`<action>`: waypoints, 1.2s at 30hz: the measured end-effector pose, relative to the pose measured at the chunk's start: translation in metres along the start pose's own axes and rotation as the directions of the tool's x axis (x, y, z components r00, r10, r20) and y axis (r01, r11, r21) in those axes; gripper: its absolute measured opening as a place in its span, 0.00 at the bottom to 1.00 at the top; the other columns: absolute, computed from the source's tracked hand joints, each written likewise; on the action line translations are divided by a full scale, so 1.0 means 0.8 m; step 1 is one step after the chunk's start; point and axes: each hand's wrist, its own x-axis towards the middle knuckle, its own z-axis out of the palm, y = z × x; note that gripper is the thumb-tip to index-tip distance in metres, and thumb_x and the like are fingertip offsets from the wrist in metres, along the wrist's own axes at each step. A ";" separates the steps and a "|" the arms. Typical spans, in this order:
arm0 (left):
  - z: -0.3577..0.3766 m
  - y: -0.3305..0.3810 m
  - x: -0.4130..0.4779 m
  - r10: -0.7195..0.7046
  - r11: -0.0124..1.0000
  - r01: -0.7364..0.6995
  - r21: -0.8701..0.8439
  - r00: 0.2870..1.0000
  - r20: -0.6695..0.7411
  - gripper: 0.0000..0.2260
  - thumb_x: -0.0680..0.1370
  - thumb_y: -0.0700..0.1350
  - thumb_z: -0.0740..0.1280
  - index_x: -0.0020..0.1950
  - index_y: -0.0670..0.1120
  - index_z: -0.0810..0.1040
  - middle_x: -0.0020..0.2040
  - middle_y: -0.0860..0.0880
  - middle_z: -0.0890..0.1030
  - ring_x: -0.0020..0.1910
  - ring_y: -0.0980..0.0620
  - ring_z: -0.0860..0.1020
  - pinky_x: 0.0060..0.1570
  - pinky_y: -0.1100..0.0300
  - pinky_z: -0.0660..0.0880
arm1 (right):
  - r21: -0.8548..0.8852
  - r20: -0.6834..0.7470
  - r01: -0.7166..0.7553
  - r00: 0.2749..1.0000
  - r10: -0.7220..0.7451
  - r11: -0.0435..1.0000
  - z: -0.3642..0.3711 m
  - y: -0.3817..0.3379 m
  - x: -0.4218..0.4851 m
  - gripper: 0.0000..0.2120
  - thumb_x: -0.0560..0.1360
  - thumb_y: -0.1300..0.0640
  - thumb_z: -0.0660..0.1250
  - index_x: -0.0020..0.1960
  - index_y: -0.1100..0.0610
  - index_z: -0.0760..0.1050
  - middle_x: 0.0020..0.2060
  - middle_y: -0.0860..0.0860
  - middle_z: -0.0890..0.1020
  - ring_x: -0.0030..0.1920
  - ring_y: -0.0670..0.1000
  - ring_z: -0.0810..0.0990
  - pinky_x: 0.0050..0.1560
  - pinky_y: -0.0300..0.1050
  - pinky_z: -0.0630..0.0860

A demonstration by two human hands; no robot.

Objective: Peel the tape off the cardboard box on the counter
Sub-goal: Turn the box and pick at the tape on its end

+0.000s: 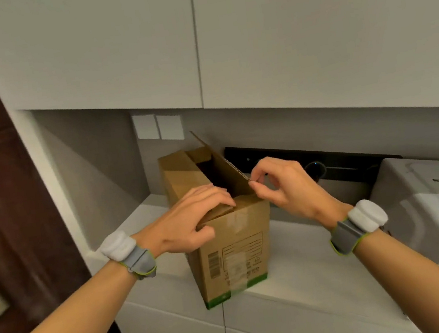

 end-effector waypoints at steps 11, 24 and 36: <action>-0.034 -0.062 -0.069 -0.217 0.970 0.236 0.050 0.944 -0.247 0.27 0.72 0.28 0.60 0.65 0.51 0.77 0.70 0.56 0.76 0.79 0.61 0.62 0.78 0.59 0.57 | 0.142 0.214 0.070 0.972 -0.099 0.987 0.058 -0.065 0.089 0.06 0.82 0.54 0.66 0.46 0.52 0.76 0.40 0.45 0.79 0.41 0.43 0.76 0.39 0.32 0.68; -0.028 -0.082 -0.073 -0.375 0.924 0.356 -0.141 0.766 -0.523 0.26 0.77 0.73 0.59 0.53 0.52 0.78 0.58 0.59 0.78 0.64 0.58 0.74 0.79 0.52 0.56 | 0.559 0.385 -0.144 0.917 -0.102 0.817 0.105 -0.087 0.139 0.04 0.80 0.60 0.68 0.46 0.58 0.79 0.37 0.50 0.80 0.39 0.46 0.76 0.42 0.43 0.73; -0.074 -0.138 -0.091 -0.291 0.926 0.173 -0.336 0.893 -0.344 0.12 0.76 0.57 0.70 0.45 0.49 0.83 0.63 0.58 0.78 0.67 0.50 0.73 0.74 0.39 0.60 | 0.877 0.364 -0.337 0.931 -0.014 0.343 0.133 -0.103 0.159 0.07 0.82 0.65 0.61 0.47 0.63 0.74 0.36 0.59 0.74 0.30 0.50 0.66 0.34 0.48 0.56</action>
